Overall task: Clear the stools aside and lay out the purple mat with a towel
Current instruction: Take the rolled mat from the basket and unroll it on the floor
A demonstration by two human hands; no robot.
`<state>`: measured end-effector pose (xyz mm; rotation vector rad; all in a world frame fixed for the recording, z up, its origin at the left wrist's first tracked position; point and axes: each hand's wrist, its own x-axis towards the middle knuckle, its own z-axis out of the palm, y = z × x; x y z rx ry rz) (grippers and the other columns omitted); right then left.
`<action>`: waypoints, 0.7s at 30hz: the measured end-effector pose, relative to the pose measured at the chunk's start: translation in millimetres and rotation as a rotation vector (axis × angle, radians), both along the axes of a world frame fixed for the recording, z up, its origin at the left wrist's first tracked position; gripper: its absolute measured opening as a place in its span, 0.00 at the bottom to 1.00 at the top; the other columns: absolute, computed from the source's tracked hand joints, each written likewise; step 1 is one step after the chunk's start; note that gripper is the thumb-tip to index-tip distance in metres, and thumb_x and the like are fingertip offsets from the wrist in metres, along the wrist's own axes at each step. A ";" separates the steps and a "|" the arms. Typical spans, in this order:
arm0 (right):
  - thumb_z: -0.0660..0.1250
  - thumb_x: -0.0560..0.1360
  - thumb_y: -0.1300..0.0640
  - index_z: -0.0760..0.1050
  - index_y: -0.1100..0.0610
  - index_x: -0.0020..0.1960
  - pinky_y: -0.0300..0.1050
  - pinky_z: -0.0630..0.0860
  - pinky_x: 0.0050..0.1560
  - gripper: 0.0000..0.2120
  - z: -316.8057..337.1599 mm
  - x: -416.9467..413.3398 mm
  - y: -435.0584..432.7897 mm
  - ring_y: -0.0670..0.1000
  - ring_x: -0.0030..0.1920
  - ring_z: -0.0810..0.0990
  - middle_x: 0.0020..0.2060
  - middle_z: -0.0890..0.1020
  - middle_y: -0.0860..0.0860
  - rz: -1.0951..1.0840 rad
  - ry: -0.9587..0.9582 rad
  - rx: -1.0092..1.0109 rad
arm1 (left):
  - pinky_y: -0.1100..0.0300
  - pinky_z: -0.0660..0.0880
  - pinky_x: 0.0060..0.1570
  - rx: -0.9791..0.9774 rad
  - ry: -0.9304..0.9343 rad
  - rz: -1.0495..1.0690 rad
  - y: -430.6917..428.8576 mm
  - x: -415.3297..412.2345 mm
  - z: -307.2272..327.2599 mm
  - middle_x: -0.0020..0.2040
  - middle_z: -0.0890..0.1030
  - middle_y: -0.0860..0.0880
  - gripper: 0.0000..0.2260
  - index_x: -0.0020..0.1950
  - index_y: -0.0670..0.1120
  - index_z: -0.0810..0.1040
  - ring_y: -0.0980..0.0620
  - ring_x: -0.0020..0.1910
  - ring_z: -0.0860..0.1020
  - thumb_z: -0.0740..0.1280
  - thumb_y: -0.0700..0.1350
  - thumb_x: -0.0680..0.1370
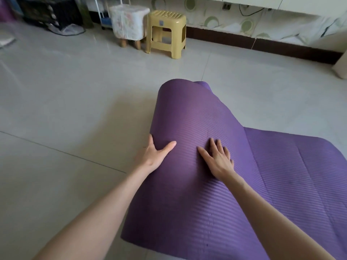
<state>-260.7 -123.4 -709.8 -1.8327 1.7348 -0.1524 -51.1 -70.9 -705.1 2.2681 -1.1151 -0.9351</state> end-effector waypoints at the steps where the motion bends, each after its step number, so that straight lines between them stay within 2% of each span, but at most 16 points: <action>1: 0.53 0.75 0.31 0.46 0.46 0.78 0.65 0.45 0.73 0.38 4.9 0.0 1.5 0.57 0.78 0.44 0.79 0.46 0.47 -0.049 -0.050 0.035 | 0.48 0.66 0.66 -0.006 -0.033 -0.007 -0.1 -7.3 5.2 0.74 0.67 0.45 0.47 0.78 0.51 0.48 0.40 0.69 0.69 0.61 0.73 0.68; 4: 0.56 0.72 0.29 0.45 0.48 0.78 0.65 0.43 0.74 0.43 15.2 -3.8 0.7 0.58 0.78 0.43 0.79 0.46 0.48 -0.139 -0.200 0.101 | 0.48 0.67 0.63 -0.033 -0.220 -0.050 4.5 -38.5 17.1 0.70 0.71 0.42 0.47 0.78 0.47 0.49 0.39 0.66 0.72 0.65 0.70 0.69; 7: 0.59 0.71 0.29 0.49 0.50 0.78 0.60 0.50 0.75 0.45 33.9 -2.8 -1.4 0.57 0.78 0.49 0.79 0.50 0.53 -0.106 -0.329 0.128 | 0.47 0.66 0.60 -0.048 -0.436 -0.086 10.1 -75.1 26.7 0.64 0.76 0.37 0.45 0.77 0.43 0.48 0.39 0.61 0.75 0.66 0.65 0.72; 8: 0.60 0.67 0.26 0.51 0.50 0.78 0.60 0.52 0.75 0.48 41.2 -0.7 -3.4 0.59 0.77 0.53 0.78 0.52 0.56 -0.112 -0.358 0.158 | 0.47 0.66 0.59 -0.061 -0.500 -0.104 12.4 -86.8 30.7 0.63 0.76 0.37 0.44 0.77 0.42 0.48 0.39 0.60 0.76 0.65 0.64 0.72; 10: 0.62 0.49 0.18 0.50 0.50 0.77 0.61 0.58 0.73 0.65 50.3 2.4 -8.6 0.61 0.75 0.59 0.77 0.56 0.58 -0.201 -0.404 0.233 | 0.47 0.66 0.59 -0.095 -0.595 -0.152 16.7 -108.1 38.9 0.63 0.76 0.37 0.44 0.77 0.40 0.46 0.39 0.59 0.77 0.64 0.64 0.73; 11: 0.64 0.43 0.18 0.50 0.51 0.77 0.61 0.60 0.72 0.71 52.9 1.8 -10.8 0.61 0.73 0.62 0.76 0.58 0.57 -0.245 -0.428 0.262 | 0.47 0.66 0.59 -0.116 -0.608 -0.178 19.1 -117.0 41.8 0.63 0.76 0.37 0.45 0.77 0.39 0.46 0.40 0.58 0.77 0.63 0.64 0.73; 12: 0.67 0.40 0.19 0.51 0.52 0.75 0.60 0.64 0.70 0.72 52.6 -1.6 -14.8 0.60 0.71 0.65 0.74 0.61 0.56 -0.287 -0.456 0.281 | 0.48 0.65 0.59 -0.137 -0.602 -0.202 21.5 -124.7 44.2 0.63 0.75 0.37 0.46 0.77 0.38 0.46 0.40 0.58 0.77 0.62 0.65 0.73; 13: 0.70 0.41 0.21 0.54 0.53 0.73 0.58 0.67 0.68 0.70 55.4 -6.3 -16.5 0.59 0.68 0.69 0.71 0.65 0.55 -0.318 -0.475 0.301 | 0.48 0.65 0.59 -0.155 -0.586 -0.222 23.7 -131.6 45.5 0.63 0.76 0.37 0.47 0.76 0.38 0.47 0.40 0.58 0.76 0.61 0.67 0.72; 15: 0.75 0.50 0.28 0.61 0.57 0.69 0.53 0.72 0.62 0.58 58.1 -20.6 -20.6 0.56 0.61 0.74 0.64 0.72 0.54 -0.327 -0.499 0.312 | 0.48 0.64 0.58 -0.168 -0.555 -0.256 28.9 -141.2 44.3 0.61 0.77 0.38 0.50 0.76 0.38 0.50 0.40 0.59 0.77 0.58 0.72 0.69; 17: 0.77 0.57 0.35 0.65 0.59 0.66 0.51 0.75 0.56 0.48 55.0 -34.6 -23.6 0.55 0.56 0.76 0.61 0.75 0.53 -0.325 -0.483 0.267 | 0.48 0.64 0.59 -0.176 -0.516 -0.294 34.0 -144.1 38.4 0.61 0.78 0.39 0.52 0.74 0.39 0.56 0.41 0.59 0.77 0.48 0.76 0.63; 19: 0.77 0.60 0.38 0.68 0.59 0.65 0.53 0.74 0.59 0.41 46.3 -48.1 -19.8 0.56 0.56 0.76 0.60 0.75 0.54 -0.342 -0.393 0.192 | 0.49 0.66 0.61 -0.218 -0.424 -0.319 37.8 -140.7 25.6 0.60 0.79 0.41 0.49 0.71 0.42 0.63 0.42 0.59 0.77 0.42 0.75 0.63; 21: 0.76 0.63 0.40 0.69 0.58 0.63 0.53 0.72 0.61 0.37 33.2 -57.3 -14.9 0.60 0.60 0.75 0.61 0.76 0.56 -0.361 -0.313 0.121 | 0.49 0.68 0.61 -0.270 -0.299 -0.308 39.2 -130.8 5.9 0.60 0.79 0.44 0.41 0.68 0.44 0.68 0.43 0.60 0.76 0.47 0.72 0.68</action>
